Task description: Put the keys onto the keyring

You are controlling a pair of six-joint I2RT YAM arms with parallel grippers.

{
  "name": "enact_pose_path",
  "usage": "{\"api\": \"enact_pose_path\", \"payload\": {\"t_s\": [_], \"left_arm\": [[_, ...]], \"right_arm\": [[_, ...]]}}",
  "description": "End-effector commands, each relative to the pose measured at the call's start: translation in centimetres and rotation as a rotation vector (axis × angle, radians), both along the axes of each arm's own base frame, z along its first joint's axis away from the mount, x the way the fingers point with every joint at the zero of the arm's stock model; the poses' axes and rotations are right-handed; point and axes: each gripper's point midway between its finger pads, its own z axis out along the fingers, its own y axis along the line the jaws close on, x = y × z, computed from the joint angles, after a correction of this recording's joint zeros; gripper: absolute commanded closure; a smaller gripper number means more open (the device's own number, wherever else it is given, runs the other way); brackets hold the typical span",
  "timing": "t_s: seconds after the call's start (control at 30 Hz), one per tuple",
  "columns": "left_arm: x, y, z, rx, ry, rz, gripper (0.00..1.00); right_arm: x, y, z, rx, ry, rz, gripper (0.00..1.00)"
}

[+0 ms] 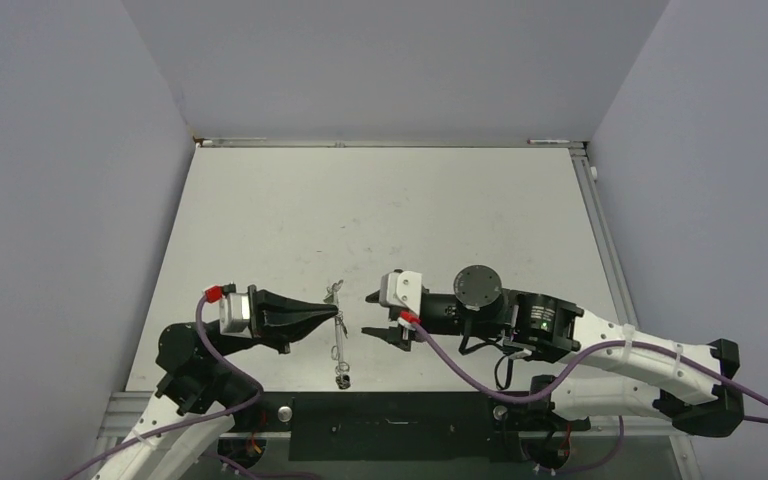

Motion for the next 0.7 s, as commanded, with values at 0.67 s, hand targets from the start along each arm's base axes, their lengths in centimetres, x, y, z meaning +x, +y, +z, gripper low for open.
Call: {"api": "enact_pose_path", "payload": {"t_s": [0.67], "left_arm": [[-0.2,1.0,1.9,-0.076,-0.047,0.032,1.0]], "right_arm": [[-1.2,4.0,3.6,0.293,0.112,0.245,0.59]]}}
